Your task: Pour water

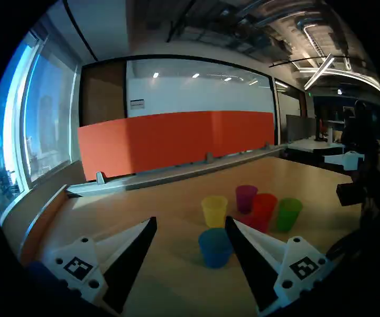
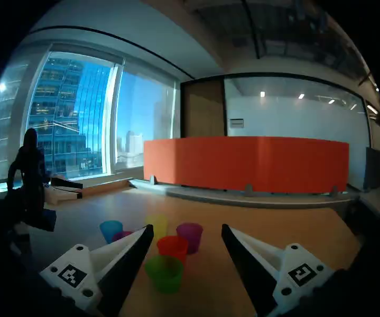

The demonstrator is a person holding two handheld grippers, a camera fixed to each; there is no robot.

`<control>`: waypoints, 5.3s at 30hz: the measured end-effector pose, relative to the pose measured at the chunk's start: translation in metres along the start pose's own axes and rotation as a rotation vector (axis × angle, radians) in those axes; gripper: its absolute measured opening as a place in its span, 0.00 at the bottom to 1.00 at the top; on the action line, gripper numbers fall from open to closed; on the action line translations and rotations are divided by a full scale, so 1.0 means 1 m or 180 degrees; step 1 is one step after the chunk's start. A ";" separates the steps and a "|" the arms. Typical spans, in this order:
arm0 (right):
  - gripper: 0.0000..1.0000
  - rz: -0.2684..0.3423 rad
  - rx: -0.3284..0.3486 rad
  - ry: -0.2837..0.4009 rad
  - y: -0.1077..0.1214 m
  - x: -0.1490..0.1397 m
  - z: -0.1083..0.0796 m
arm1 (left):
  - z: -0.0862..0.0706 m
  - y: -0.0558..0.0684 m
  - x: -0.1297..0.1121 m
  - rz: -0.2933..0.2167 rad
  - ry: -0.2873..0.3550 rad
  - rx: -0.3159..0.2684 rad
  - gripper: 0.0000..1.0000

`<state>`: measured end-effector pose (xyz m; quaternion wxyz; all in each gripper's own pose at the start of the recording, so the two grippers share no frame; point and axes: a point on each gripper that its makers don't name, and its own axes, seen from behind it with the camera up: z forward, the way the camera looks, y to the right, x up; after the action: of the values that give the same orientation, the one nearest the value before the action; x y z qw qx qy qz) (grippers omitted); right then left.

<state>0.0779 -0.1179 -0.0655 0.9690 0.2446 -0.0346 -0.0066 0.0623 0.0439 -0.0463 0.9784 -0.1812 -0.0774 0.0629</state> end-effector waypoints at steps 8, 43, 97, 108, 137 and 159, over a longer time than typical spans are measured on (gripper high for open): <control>0.99 -0.0030 -0.0387 0.0294 0.017 0.020 -0.001 | -0.012 -0.020 0.013 -0.0101 0.0259 0.0410 0.96; 1.00 -0.0090 -0.1402 0.0571 0.060 0.042 -0.001 | -0.032 -0.055 0.025 -0.0219 0.0638 0.1268 0.96; 1.00 0.0070 -0.1510 0.0320 0.062 0.045 0.007 | 0.033 -0.054 -0.055 -0.0318 0.0531 0.1209 0.96; 0.99 0.0066 -0.1498 0.0305 0.060 0.043 0.007 | 0.033 -0.054 -0.057 -0.0350 0.0512 0.1184 0.96; 1.00 -0.0354 -0.1506 0.0291 0.068 0.012 0.007 | 0.034 -0.054 -0.058 -0.0346 0.0498 0.1173 0.96; 1.00 -0.0254 -0.1604 0.0563 0.101 -0.027 0.006 | 0.033 -0.054 -0.059 -0.0347 0.0498 0.1174 0.96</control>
<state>0.0498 -0.0314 -0.0139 0.9975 -0.0035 0.0627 -0.0318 0.0040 -0.0033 -0.0042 1.0000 0.0011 0.0020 0.0088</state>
